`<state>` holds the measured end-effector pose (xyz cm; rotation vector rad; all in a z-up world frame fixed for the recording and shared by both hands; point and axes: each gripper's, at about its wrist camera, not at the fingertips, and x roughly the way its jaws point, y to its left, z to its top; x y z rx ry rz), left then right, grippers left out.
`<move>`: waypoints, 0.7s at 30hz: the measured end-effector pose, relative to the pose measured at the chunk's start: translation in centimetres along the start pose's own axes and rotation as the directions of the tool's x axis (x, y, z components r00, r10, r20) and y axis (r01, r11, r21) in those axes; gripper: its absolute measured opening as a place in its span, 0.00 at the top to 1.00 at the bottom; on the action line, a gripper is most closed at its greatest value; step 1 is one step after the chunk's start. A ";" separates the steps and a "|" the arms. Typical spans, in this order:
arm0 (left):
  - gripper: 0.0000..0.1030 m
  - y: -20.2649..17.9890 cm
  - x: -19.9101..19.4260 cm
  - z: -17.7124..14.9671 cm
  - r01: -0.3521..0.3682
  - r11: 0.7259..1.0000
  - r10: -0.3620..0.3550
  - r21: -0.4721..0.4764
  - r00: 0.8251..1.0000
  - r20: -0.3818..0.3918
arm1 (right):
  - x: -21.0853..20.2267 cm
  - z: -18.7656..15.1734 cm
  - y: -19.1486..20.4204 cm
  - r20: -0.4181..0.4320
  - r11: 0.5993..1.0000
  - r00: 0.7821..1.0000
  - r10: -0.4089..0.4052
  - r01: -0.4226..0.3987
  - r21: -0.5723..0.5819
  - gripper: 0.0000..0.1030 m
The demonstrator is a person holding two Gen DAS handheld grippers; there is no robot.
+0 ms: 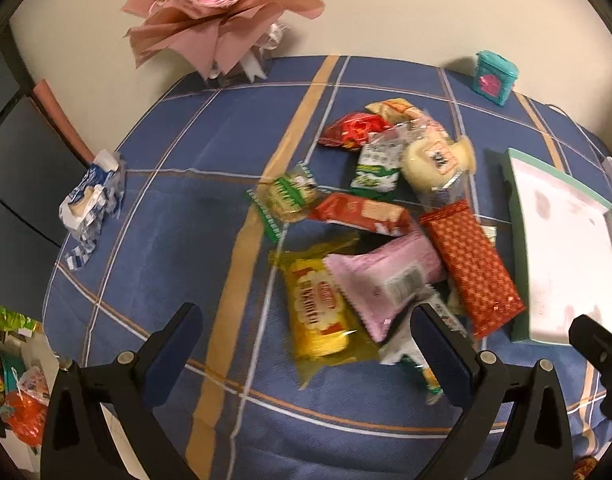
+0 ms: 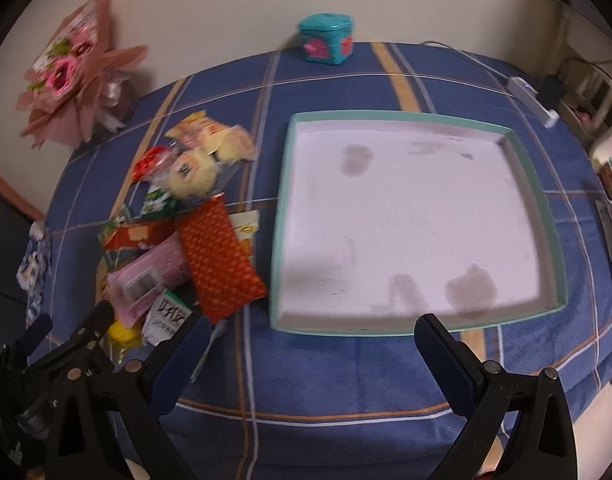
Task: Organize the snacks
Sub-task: 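Move the left tool to the yellow bread bag while the right tool approaches the green-and-white biscuit pack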
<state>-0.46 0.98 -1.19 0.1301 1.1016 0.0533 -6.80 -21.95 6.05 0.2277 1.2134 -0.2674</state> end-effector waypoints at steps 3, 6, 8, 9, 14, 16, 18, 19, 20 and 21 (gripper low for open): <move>0.00 1.5 0.4 -0.1 0.017 0.999 -0.018 -0.041 1.000 -0.019 | 0.2 -0.1 1.6 0.107 0.998 0.994 0.007 0.000 -0.059 0.00; 0.00 2.6 1.1 -0.2 0.032 0.996 -0.035 -0.078 0.998 -0.043 | 0.4 -0.4 3.5 0.094 0.992 0.990 0.105 -0.097 -0.084 0.00; 0.00 3.2 1.7 -0.4 0.042 0.994 -0.048 -0.101 0.997 -0.062 | 1.1 -0.6 4.8 0.050 0.988 0.992 0.117 -0.111 -0.110 0.00; 0.00 3.4 2.0 -0.5 0.046 0.993 -0.054 -0.111 0.996 -0.070 | 1.5 -0.8 5.4 0.020 0.986 0.993 0.120 -0.117 -0.120 0.00; 0.00 4.5 3.5 -0.8 0.070 0.984 -0.088 -0.166 0.990 -0.107 | 3.2 -1.2 7.9 -0.057 0.978 0.992 0.109 -0.117 -0.172 0.00; 0.00 4.8 4.1 -0.9 0.080 0.980 -0.103 -0.181 0.987 -0.120 | 4.2 -1.1 8.6 -0.097 0.975 0.988 0.122 -0.138 -0.174 0.00; 0.00 5.0 4.5 -0.9 0.089 0.977 -0.115 -0.196 0.985 -0.126 | 4.7 -1.2 9.2 -0.113 0.973 0.985 0.133 -0.151 -0.173 0.00; 0.00 5.1 4.6 -0.8 0.098 0.974 -0.126 -0.205 0.984 -0.129 | 4.8 -1.3 9.4 -0.116 0.972 0.983 0.139 -0.158 -0.173 0.00; 0.00 5.1 4.8 -0.7 0.105 0.971 -0.135 -0.212 0.982 -0.130 | 5.0 -1.2 9.7 -0.113 0.972 0.983 0.144 -0.162 -0.171 0.00; 0.00 5.2 4.9 -0.6 0.116 0.969 -0.147 -0.219 0.981 -0.129 | 5.2 -1.1 10.1 -0.105 0.972 0.983 0.152 -0.168 -0.164 0.00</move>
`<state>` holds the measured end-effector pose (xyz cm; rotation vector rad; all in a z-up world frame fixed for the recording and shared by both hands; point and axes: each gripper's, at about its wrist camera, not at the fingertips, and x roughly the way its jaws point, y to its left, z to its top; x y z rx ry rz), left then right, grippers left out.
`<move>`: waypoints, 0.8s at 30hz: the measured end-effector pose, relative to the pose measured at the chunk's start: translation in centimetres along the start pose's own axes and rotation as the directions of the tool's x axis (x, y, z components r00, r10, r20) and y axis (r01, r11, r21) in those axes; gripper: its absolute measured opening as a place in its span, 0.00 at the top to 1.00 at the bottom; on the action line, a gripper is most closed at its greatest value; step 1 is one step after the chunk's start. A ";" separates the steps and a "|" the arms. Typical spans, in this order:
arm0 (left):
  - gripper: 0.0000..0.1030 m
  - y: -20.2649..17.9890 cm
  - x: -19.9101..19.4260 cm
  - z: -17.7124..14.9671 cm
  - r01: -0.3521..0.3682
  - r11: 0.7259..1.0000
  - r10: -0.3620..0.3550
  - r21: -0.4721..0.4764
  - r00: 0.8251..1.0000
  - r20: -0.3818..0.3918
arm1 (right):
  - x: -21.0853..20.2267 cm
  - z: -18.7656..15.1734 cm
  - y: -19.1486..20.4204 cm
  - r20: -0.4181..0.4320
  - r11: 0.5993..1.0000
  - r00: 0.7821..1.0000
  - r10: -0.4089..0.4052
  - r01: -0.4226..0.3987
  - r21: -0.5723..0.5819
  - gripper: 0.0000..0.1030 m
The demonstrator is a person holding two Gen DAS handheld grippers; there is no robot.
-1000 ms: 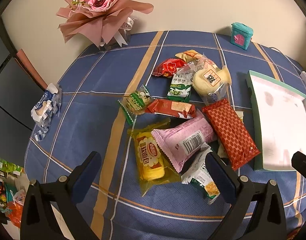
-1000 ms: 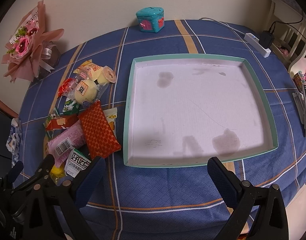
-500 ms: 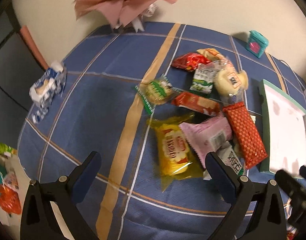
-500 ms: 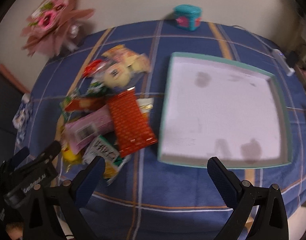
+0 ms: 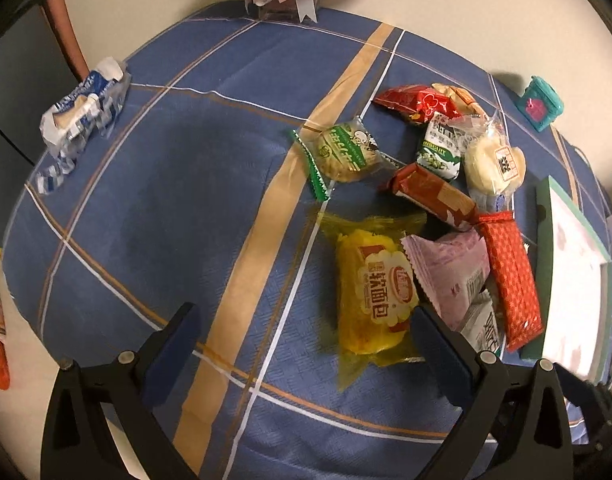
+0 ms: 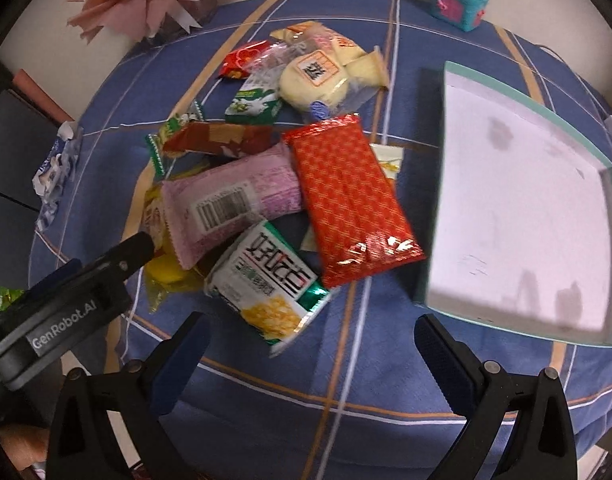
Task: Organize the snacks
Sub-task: 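Move the left tool to the yellow bread bag while the right tool approaches the green-and-white biscuit pack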
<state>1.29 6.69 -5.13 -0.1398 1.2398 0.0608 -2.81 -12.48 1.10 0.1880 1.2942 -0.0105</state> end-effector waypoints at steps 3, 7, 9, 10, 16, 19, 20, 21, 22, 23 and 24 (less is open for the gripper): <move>0.00 -0.2 0.3 0.5 0.025 1.000 -0.025 0.004 1.000 -0.003 | 0.5 0.5 0.2 0.015 0.999 1.000 0.022 -0.022 0.042 0.01; 0.01 -0.5 0.8 1.1 0.054 0.999 -0.054 -0.008 0.998 -0.014 | 1.2 0.9 0.2 0.026 0.995 0.999 0.034 -0.036 0.097 0.04; 0.01 -0.7 1.1 1.3 0.067 0.998 -0.067 -0.005 0.998 -0.019 | 1.3 1.2 0.0 0.021 0.993 0.999 0.034 -0.037 0.114 0.06; 0.03 -0.7 1.1 1.4 0.075 0.997 -0.075 -0.005 0.997 -0.021 | 1.4 1.2 0.0 0.022 0.991 0.999 0.037 -0.039 0.124 0.08; 0.07 -0.8 2.0 1.8 0.096 0.995 -0.097 -0.017 0.995 -0.037 | 2.2 1.5 -1.2 -0.006 0.982 0.998 0.063 -0.061 0.180 0.11; 0.08 -0.3 2.3 1.8 0.116 0.992 -0.118 -0.040 0.992 -0.040 | 2.7 1.2 -0.8 -0.018 0.976 0.996 0.082 -0.077 0.202 0.11; 0.08 -0.1 2.4 1.8 0.118 0.992 -0.120 -0.049 0.992 -0.042 | 3.0 1.2 -0.7 -0.020 0.975 0.996 0.087 -0.082 0.206 0.11; 0.08 0.0 2.6 1.8 0.120 0.991 -0.123 -0.057 0.991 -0.044 | 3.3 1.2 -0.5 -0.020 0.975 0.996 0.089 -0.083 0.208 0.11; 0.08 0.2 2.7 1.8 0.124 0.990 -0.127 -0.065 0.991 -0.045 | 3.5 1.2 -0.4 -0.020 0.974 0.996 0.088 -0.082 0.209 0.11; 0.08 0.3 2.9 1.8 0.127 0.989 -0.130 -0.069 0.990 -0.047 | 3.9 1.4 -0.2 -0.021 0.974 0.996 0.088 -0.081 0.210 0.11; 0.08 0.4 3.0 1.8 0.128 0.989 -0.132 -0.073 0.990 -0.050 | 4.4 1.5 0.0 -0.025 0.975 0.996 0.084 -0.077 0.210 0.11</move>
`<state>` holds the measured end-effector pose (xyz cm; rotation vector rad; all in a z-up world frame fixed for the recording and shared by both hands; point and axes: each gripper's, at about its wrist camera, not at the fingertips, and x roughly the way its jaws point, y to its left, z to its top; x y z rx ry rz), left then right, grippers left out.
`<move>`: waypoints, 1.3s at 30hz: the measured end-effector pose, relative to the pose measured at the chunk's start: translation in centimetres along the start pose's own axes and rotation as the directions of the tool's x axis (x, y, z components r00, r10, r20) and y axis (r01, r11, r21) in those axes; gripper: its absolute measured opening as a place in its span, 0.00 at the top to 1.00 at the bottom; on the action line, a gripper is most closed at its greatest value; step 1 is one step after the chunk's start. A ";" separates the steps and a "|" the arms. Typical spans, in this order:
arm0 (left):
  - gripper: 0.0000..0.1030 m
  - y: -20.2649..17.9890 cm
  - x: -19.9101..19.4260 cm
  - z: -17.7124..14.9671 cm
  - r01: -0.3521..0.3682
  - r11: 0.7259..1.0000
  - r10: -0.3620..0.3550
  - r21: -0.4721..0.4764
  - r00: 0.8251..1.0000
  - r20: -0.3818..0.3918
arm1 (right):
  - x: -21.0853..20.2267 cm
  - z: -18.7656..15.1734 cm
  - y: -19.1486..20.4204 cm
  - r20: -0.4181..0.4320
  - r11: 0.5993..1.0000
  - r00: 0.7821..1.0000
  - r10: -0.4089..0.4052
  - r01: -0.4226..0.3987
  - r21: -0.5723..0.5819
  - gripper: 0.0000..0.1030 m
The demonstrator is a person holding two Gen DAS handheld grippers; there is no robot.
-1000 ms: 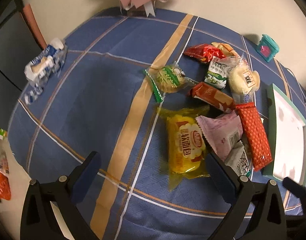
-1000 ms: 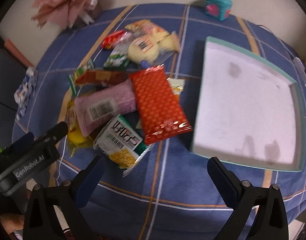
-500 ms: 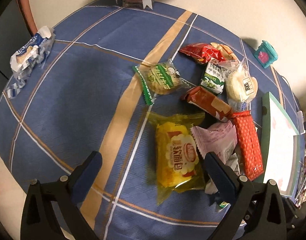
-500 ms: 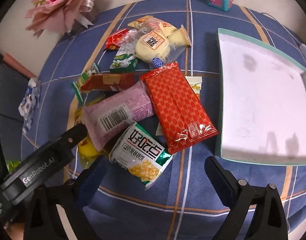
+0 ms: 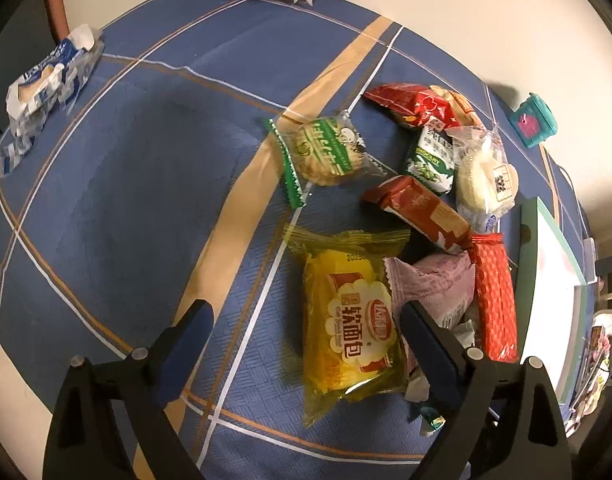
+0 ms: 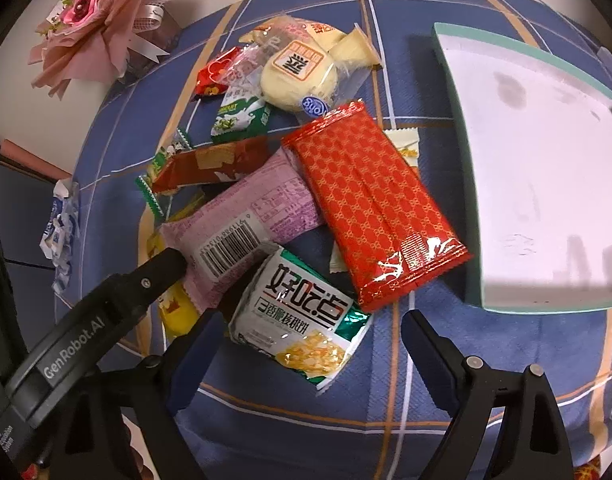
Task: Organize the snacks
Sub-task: 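Move the left tool to the yellow bread bag while the right tool approaches the green-and-white biscuit pack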
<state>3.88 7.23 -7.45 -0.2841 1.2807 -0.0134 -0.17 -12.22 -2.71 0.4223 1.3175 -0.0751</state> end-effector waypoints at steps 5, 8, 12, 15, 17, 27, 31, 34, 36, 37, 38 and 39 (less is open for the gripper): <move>0.08 0.6 0.7 -0.2 -0.021 1.000 0.020 -0.016 1.000 -0.017 | 1.2 -0.1 0.4 -0.019 0.999 0.999 -0.026 0.026 0.019 0.15; 0.08 1.1 0.8 -0.3 -0.004 1.000 0.003 -0.031 1.000 -0.019 | 1.5 -0.3 0.4 -0.016 1.000 1.000 -0.026 0.027 0.017 0.15; 0.08 2.0 0.7 -0.6 -0.005 0.999 0.004 -0.047 1.000 -0.017 | 2.0 -0.6 0.5 -0.020 1.000 1.000 -0.014 0.014 0.019 0.15; 0.08 2.7 0.4 -0.8 -0.045 0.997 0.045 -0.056 0.999 -0.006 | 2.4 -0.5 -0.1 -0.022 0.999 0.999 -0.041 0.042 0.021 0.17; 0.08 3.1 0.2 -0.9 -0.051 0.996 0.051 -0.068 0.999 -0.001 | 2.7 -0.7 -0.3 -0.028 0.999 0.999 -0.045 0.046 0.025 0.18; 0.18 2.6 -0.4 -1.9 0.002 0.997 -0.004 -0.080 1.000 -0.023 | 2.9 -0.8 1.0 -0.022 0.999 1.000 0.004 -0.003 0.044 0.18; 0.24 2.6 0.2 -1.8 0.008 0.995 -0.011 -0.096 0.999 -0.032 | 2.9 0.6 1.4 -0.028 0.999 1.000 0.005 -0.003 0.054 0.18; 0.27 2.7 0.6 -2.0 0.016 0.994 -0.020 -0.105 0.999 -0.039 | 3.9 0.8 2.0 -0.028 0.999 0.999 -0.020 0.021 0.043 0.19; 0.30 2.8 0.8 -2.1 0.018 0.994 -0.023 -0.106 0.999 -0.045 | 4.6 0.9 2.2 -0.032 0.999 0.999 -0.027 0.029 0.045 0.20; 0.31 2.7 0.8 -2.2 0.016 0.994 -0.021 -0.105 0.999 -0.046 | 4.9 1.0 2.3 -0.033 0.998 0.999 -0.029 0.030 0.046 0.20; 0.31 2.8 0.9 -2.1 0.014 0.994 -0.018 -0.105 0.999 -0.045 | 5.0 1.0 2.4 -0.031 0.998 0.999 -0.032 0.033 0.044 0.20; 0.32 2.8 0.8 -2.2 0.013 0.994 -0.018 -0.105 0.999 -0.044 | 5.2 1.0 2.6 -0.028 0.998 0.999 -0.037 0.038 0.040 0.20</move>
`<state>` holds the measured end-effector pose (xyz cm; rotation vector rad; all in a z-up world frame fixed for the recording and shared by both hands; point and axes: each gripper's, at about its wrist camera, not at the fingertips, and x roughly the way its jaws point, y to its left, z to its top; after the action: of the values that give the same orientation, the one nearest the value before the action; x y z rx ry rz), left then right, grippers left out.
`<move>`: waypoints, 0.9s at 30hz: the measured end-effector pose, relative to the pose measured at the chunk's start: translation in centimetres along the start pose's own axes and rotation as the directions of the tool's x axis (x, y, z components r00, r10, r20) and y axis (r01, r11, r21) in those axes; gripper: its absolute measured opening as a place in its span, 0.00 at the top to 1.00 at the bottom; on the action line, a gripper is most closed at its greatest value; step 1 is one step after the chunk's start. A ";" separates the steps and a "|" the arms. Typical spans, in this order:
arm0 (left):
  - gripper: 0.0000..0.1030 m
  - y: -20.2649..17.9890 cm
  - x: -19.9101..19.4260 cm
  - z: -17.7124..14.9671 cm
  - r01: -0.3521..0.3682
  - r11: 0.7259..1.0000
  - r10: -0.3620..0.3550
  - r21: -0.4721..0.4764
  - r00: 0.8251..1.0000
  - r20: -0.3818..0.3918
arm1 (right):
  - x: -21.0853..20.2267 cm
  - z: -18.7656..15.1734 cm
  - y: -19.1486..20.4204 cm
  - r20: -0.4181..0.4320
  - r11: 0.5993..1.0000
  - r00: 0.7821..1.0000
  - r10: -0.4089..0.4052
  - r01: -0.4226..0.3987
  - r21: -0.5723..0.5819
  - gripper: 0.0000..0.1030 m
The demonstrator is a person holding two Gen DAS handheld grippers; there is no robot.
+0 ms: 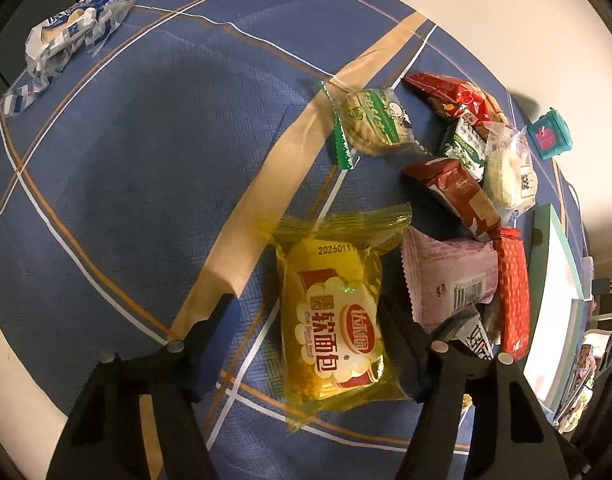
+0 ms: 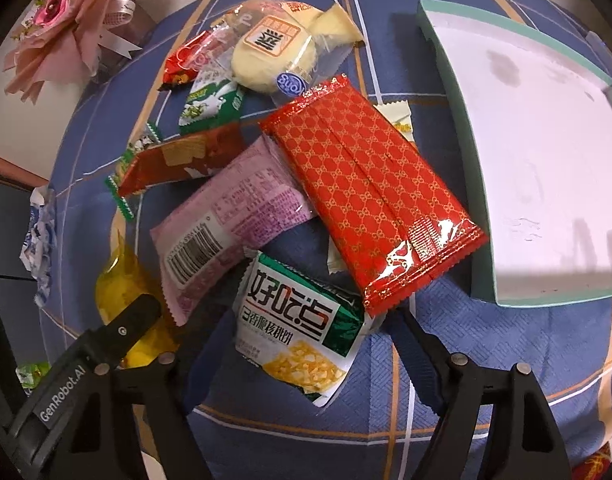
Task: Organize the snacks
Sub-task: 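Move the left tool to the yellow bread bag while the right tool approaches the green-and-white biscuit pack, then close the left gripper on the yellow bread bag while the right gripper closes on the biscuit pack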
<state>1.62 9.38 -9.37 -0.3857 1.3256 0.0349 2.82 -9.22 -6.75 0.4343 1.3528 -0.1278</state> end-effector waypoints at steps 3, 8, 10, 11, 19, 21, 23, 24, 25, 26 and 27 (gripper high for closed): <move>0.33 0.0 0.2 0.0 -0.002 1.000 0.002 -0.002 1.000 0.003 | 0.5 0.1 0.7 0.008 1.000 1.000 -0.020 0.020 -0.015 0.20; 0.35 -0.1 0.4 0.3 0.001 1.000 -0.001 -0.007 1.000 0.007 | 1.2 -0.6 1.7 0.020 0.998 0.999 -0.050 0.050 -0.035 0.20; 0.36 0.1 0.2 0.3 -0.002 1.000 0.002 -0.009 1.000 0.009 | 1.5 -0.7 2.1 0.023 0.998 0.998 -0.054 0.055 -0.037 0.20; 0.36 0.2 0.1 0.3 -0.001 1.000 0.001 -0.011 1.000 0.009 | 1.6 -0.9 2.3 0.025 0.998 0.998 -0.057 0.058 -0.039 0.20; 0.52 0.8 -0.1 0.4 -0.011 1.000 0.011 -0.022 1.000 0.023 | 1.8 -1.3 3.6 0.034 0.997 0.999 -0.038 0.040 -0.062 0.33; 0.53 0.9 0.0 0.4 -0.009 1.000 0.009 -0.024 1.000 0.025 | 1.8 -1.4 3.9 0.034 0.998 0.999 -0.028 0.030 -0.062 0.35; 0.55 0.9 0.0 0.3 -0.006 1.000 0.006 -0.027 1.000 0.028 | 1.8 -1.5 3.9 0.034 0.998 0.999 -0.018 0.020 -0.055 0.40; 0.56 1.0 -0.1 0.3 -0.005 1.000 0.006 -0.030 1.000 0.030 | 1.8 -1.4 3.9 0.034 0.998 0.999 -0.016 0.017 -0.053 0.41; 0.57 1.1 -0.1 0.3 -0.002 0.999 0.003 -0.033 0.999 0.032 | 1.8 -1.5 4.0 0.033 0.999 0.999 -0.013 0.014 -0.051 0.41; 0.58 1.3 -0.1 0.2 0.002 0.999 -0.001 -0.037 0.999 0.035 | 1.8 -1.5 4.0 0.033 0.999 0.999 -0.010 0.012 -0.049 0.42; 0.59 1.6 -0.3 0.1 0.005 0.999 -0.003 -0.038 0.999 0.037 | 1.8 -1.6 3.9 0.032 0.999 0.999 -0.008 0.009 -0.049 0.43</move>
<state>1.21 10.95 -9.46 -0.4186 1.2895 0.0638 3.05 -4.82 -7.84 0.3833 1.3237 -0.1078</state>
